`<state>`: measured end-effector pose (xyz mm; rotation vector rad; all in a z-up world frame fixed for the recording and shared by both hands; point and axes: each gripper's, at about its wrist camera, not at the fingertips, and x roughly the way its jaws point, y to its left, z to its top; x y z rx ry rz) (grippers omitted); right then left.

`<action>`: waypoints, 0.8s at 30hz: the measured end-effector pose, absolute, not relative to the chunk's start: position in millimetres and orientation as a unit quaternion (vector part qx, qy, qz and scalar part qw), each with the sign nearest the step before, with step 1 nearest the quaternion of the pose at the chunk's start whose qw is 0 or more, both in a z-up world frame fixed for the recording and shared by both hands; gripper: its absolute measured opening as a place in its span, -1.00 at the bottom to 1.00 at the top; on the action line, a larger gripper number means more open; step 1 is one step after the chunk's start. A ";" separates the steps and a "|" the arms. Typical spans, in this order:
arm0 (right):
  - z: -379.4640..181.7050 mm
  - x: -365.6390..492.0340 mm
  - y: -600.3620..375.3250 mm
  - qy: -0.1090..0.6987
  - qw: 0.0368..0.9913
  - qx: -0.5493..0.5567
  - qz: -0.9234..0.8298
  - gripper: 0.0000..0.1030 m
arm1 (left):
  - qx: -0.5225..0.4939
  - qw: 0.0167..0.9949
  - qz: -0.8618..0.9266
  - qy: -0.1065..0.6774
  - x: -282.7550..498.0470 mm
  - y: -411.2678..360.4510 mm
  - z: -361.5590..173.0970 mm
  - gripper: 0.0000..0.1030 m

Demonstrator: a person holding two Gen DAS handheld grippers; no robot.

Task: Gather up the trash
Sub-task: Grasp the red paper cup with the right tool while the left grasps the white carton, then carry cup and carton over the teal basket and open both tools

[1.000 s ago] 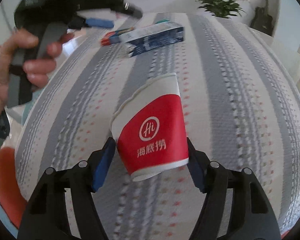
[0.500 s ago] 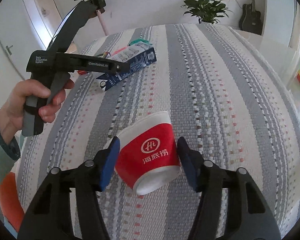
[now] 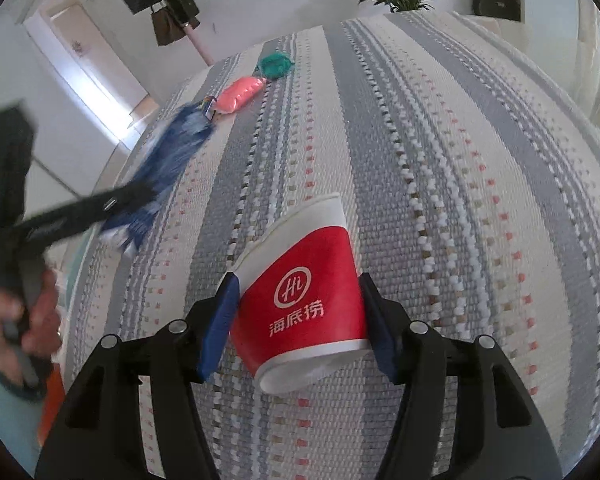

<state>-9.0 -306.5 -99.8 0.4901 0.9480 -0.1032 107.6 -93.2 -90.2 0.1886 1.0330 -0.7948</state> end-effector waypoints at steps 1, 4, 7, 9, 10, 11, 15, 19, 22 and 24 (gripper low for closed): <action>-99.4 -9.3 -305.8 0.451 0.860 0.234 -0.051 0.10 | 0.077 0.794 -0.367 0.478 103.2 -82.4 -88.2 0.02; -97.3 -11.3 -297.9 0.451 0.863 0.219 -0.057 0.08 | 0.053 0.800 -0.361 0.476 93.2 -60.7 -83.6 0.02; -88.2 -14.1 -282.4 0.445 0.874 0.183 -0.067 -0.07 | 0.040 0.806 -0.354 0.472 86.1 -44.3 -79.0 0.02; -74.4 -18.7 -265.3 0.430 0.888 0.148 -0.067 -0.25 | 0.026 0.812 -0.351 0.466 82.7 -33.8 -74.4 0.02; -69.6 -19.0 -259.8 0.427 0.891 0.134 -0.069 -0.27 | 0.024 0.814 -0.348 0.463 81.6 -29.0 -73.0 0.02; -64.4 -19.8 -251.5 0.425 0.895 0.115 -0.070 -0.30 | 0.022 0.818 -0.346 0.459 79.9 -24.9 -71.4 0.02; -60.9 -14.7 -225.1 0.433 0.896 0.080 -0.054 -0.36 | 0.012 0.830 -0.339 0.442 77.5 -10.3 -58.7 0.02; -54.6 -13.3 -204.3 0.427 0.901 0.065 -0.045 -0.38 | -0.001 0.843 -0.334 0.421 76.7 9.2 -40.8 0.02; -30.3 -4.2 -188.2 0.402 0.914 0.055 -0.026 -0.38 | -0.012 0.857 -0.322 0.403 80.1 30.5 -24.1 0.02; -5.6 7.7 -172.4 0.377 0.925 0.051 -0.004 -0.38 | -0.027 0.867 -0.309 0.391 84.0 49.2 -11.4 0.02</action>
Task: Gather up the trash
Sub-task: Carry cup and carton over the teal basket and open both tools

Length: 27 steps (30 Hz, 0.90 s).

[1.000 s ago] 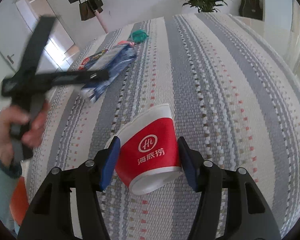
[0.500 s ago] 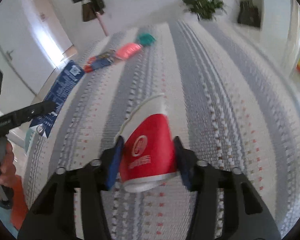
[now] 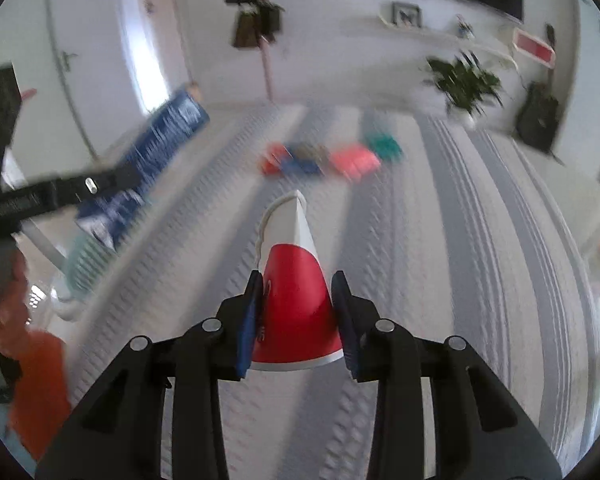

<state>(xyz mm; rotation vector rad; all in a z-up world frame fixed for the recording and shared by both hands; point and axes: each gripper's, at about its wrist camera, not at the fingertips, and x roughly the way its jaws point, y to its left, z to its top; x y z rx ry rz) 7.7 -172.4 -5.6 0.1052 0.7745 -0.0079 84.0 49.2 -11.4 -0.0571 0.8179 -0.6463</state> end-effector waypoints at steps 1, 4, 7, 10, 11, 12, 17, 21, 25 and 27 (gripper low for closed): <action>4.2 14.5 -165.9 0.368 0.928 0.048 0.005 -0.38 | -0.036 0.872 -0.301 0.385 87.1 60.2 -5.5 0.02; 34.0 41.8 -133.1 0.339 0.939 0.037 0.050 -0.38 | -0.063 0.889 -0.268 0.365 95.9 99.2 12.4 0.02; 52.0 69.7 -95.1 0.324 0.940 0.034 0.099 -0.38 | -0.091 0.903 -0.229 0.352 106.4 143.9 23.1 0.02; 56.3 98.2 -53.7 0.325 0.933 0.033 0.153 -0.38 | -0.107 0.910 -0.189 0.353 116.4 183.3 22.0 0.02; 54.2 109.0 -38.1 0.330 0.928 0.029 0.168 -0.38 | -0.114 0.911 -0.173 0.357 121.2 198.9 18.3 0.02; 50.9 119.0 -23.1 0.336 0.924 0.025 0.179 -0.38 | -0.118 0.911 -0.164 0.360 123.8 208.1 16.5 0.02; 24.5 156.8 29.9 0.369 0.905 0.021 0.210 -0.37 | -0.150 0.905 -0.107 0.383 140.9 262.2 -12.4 0.02; -8.2 181.2 56.2 0.402 0.890 0.023 0.213 -0.36 | -0.167 0.897 -0.082 0.402 153.8 287.1 -36.9 0.02; -38.4 198.6 69.5 0.430 0.877 0.024 0.213 -0.36 | -0.181 0.887 -0.069 0.418 160.8 302.7 -61.1 0.02; -48.0 202.8 75.4 0.440 0.873 0.025 0.211 -0.34 | -0.182 0.885 -0.066 0.424 162.2 307.1 -69.4 0.03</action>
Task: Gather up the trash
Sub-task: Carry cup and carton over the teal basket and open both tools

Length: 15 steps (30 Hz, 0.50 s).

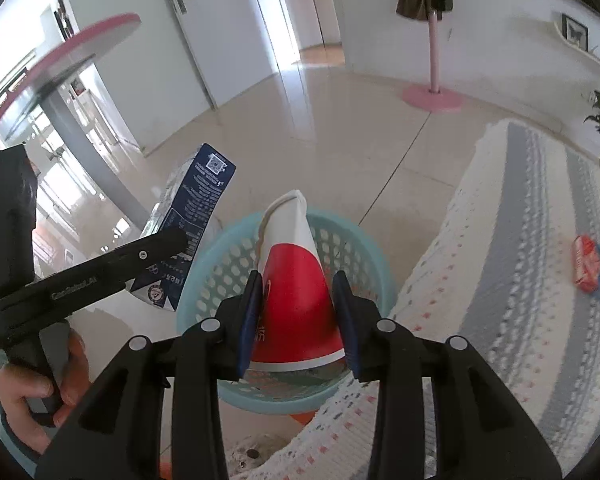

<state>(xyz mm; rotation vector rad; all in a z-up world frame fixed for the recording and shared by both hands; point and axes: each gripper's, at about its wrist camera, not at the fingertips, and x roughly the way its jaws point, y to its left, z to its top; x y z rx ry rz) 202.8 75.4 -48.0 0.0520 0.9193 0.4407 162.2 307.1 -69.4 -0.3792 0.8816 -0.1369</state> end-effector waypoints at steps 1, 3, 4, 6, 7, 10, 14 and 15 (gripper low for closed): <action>-53.0 204.6 78.4 0.445 0.870 0.026 0.210 -0.33 | -0.183 0.883 -0.064 0.427 163.6 307.5 -73.4 0.03; -59.9 209.2 82.4 0.455 0.865 0.032 0.208 -0.30 | -0.183 0.883 -0.060 0.428 165.8 309.6 -78.7 0.01; -62.7 211.5 82.8 0.458 0.863 0.037 0.210 -0.26 | -0.178 0.884 -0.059 0.428 163.8 309.7 -80.5 0.02; -65.9 214.5 81.8 0.458 0.864 0.043 0.204 -0.06 | -0.166 0.887 -0.054 0.428 162.9 306.4 -81.1 0.10; -63.4 216.2 80.1 0.456 0.865 0.045 0.205 -0.06 | -0.164 0.888 -0.057 0.426 162.9 304.6 -79.9 0.11; -58.6 213.8 74.1 0.450 0.867 0.047 0.207 -0.06 | -0.161 0.891 -0.064 0.420 162.4 300.5 -73.7 0.09; -45.4 204.9 52.1 0.439 0.874 0.061 0.198 -0.06 | -0.164 0.893 -0.088 0.410 161.1 290.3 -61.0 0.08; -40.9 203.7 44.8 0.435 0.876 0.066 0.197 -0.06 | -0.163 0.894 -0.093 0.406 160.8 285.3 -56.7 0.08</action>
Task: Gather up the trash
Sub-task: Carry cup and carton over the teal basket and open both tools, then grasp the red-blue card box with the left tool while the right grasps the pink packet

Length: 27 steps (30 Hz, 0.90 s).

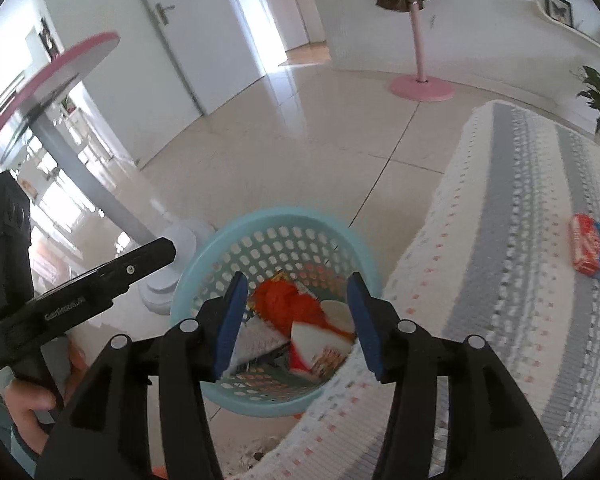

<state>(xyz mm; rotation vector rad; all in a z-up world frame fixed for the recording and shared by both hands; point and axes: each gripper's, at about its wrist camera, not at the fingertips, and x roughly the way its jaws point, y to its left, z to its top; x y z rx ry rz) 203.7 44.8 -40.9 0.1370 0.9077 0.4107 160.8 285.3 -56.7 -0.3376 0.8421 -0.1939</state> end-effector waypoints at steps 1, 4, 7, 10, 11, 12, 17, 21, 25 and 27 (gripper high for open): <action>-37.3 202.5 39.4 0.432 0.878 0.068 0.196 -0.06 | -0.159 0.897 -0.101 0.400 159.8 276.8 -48.9 0.08; -15.4 194.2 13.8 0.409 0.892 0.068 0.180 -0.06 | -0.153 0.902 -0.131 0.383 158.5 252.0 -27.9 0.08; 8.3 184.3 -17.9 0.382 0.908 0.071 0.156 -0.06 | -0.149 0.902 -0.173 0.366 159.9 217.4 -5.7 0.08; 26.1 180.5 -62.4 0.362 0.921 0.080 0.122 -0.06 | -0.131 0.901 -0.216 0.353 163.7 172.9 12.3 0.08; 30.6 179.3 -81.3 0.356 0.925 0.083 0.106 -0.06 | -0.128 0.898 -0.230 0.351 165.6 158.0 15.5 0.08; 33.8 178.5 -100.0 0.350 0.929 0.085 0.088 -0.06 | -0.123 0.894 -0.250 0.352 169.8 137.4 19.1 0.08; 31.4 177.0 -180.9 0.344 0.934 0.094 0.008 -0.06 | -0.089 0.876 -0.299 0.367 191.9 56.7 10.4 0.08; 9.3 181.6 -237.6 0.352 0.928 0.108 -0.054 -0.06 | -0.083 0.853 -0.324 0.400 219.9 6.2 -21.5 0.08; -21.8 192.4 -270.7 0.374 0.915 0.127 -0.081 -0.06 | -0.055 0.835 -0.327 0.439 243.6 -34.9 -64.8 0.06; -36.9 197.9 -280.6 0.385 0.908 0.142 -0.085 -0.06 | -0.036 0.828 -0.328 0.453 250.9 -49.5 -82.1 0.06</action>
